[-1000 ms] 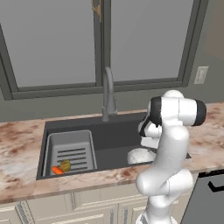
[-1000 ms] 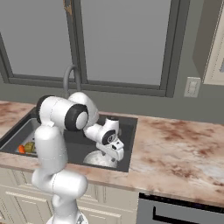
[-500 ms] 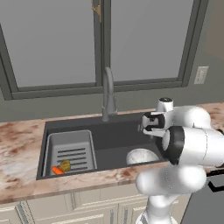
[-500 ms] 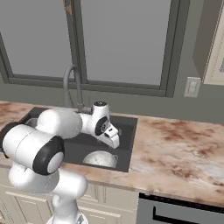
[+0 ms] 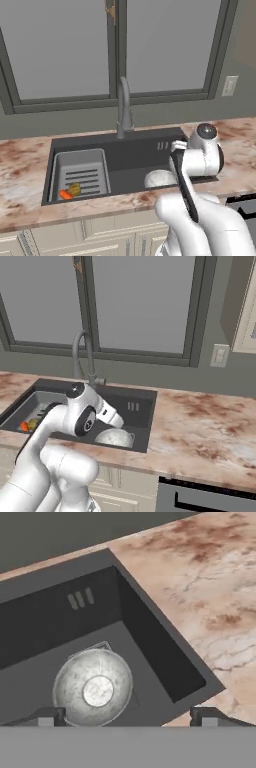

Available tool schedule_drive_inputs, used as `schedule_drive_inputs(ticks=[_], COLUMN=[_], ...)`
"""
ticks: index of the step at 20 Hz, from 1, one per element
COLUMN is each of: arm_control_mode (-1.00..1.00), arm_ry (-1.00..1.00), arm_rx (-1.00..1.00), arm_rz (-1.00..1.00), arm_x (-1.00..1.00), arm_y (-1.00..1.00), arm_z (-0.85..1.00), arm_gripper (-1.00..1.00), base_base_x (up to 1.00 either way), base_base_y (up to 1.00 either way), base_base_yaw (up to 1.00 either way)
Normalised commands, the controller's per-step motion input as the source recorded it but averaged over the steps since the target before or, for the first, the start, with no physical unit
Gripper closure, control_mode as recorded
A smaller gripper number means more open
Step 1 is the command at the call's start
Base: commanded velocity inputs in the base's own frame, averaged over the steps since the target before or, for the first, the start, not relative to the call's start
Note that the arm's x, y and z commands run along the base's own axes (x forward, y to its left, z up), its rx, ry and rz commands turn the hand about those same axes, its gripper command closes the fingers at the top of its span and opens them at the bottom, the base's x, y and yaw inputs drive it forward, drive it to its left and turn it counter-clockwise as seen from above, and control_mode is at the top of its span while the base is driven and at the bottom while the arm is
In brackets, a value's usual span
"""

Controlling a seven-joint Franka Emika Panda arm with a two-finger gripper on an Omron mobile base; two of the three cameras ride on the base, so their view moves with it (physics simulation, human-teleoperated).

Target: Dump the squash and carrot from the bowl so the bowl can be washed. Place the bowl in the sink after clearing the leftovers.

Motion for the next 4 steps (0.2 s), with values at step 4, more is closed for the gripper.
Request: schedule_drive_inputs(ticks=[4], arm_control_mode=[-1.0], arm_ry=[-0.75], arm_rx=[-0.23], arm_rz=[0.06], arm_x=[-1.0], arm_y=[0.14], arm_z=[0.63], arm_gripper=[-1.0], base_base_x=[0.0], base_base_y=[0.0], base_base_yaw=[0.0])
